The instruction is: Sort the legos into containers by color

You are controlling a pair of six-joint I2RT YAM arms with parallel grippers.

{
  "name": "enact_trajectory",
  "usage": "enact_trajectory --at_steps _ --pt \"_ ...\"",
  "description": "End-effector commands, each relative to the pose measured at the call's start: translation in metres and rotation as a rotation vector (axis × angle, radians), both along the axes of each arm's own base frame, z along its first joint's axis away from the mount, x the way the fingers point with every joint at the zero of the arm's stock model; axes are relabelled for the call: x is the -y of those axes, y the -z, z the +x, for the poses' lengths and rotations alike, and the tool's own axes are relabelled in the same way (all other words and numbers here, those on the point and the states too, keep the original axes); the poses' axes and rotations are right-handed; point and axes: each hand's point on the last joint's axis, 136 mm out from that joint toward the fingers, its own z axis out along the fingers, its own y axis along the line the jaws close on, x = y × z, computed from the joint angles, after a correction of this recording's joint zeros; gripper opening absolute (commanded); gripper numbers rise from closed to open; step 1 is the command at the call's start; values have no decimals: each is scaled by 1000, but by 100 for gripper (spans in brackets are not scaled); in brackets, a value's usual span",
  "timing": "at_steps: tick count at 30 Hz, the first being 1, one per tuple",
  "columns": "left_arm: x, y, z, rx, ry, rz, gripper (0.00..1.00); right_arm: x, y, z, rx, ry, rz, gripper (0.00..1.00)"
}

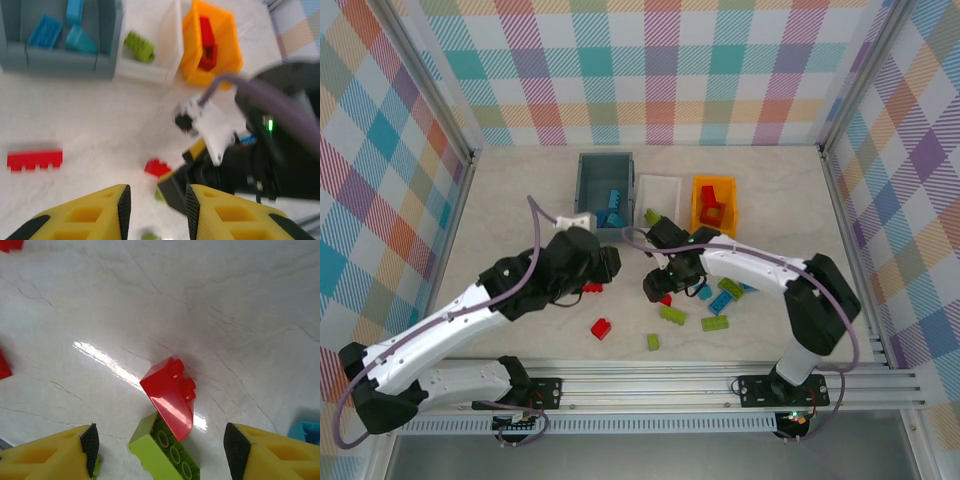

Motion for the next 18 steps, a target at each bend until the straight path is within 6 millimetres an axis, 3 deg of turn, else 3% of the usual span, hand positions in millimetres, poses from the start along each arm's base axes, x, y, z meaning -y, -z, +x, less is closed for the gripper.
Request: enact_trajectory --at_steps 1,4,9,18 --pt "-2 16 -15 -38 -55 -58 36 -5 1 3 -6 -99 -53 70" --pt "-9 18 -21 -33 -59 -53 36 -5 16 6 -34 -113 -106 69" --pt "-19 3 -22 3 -70 -56 36 2 36 6 -62 -112 -175 63" --pt "-26 -2 -23 24 -76 -58 36 0 49 7 -65 -97 -196 43"
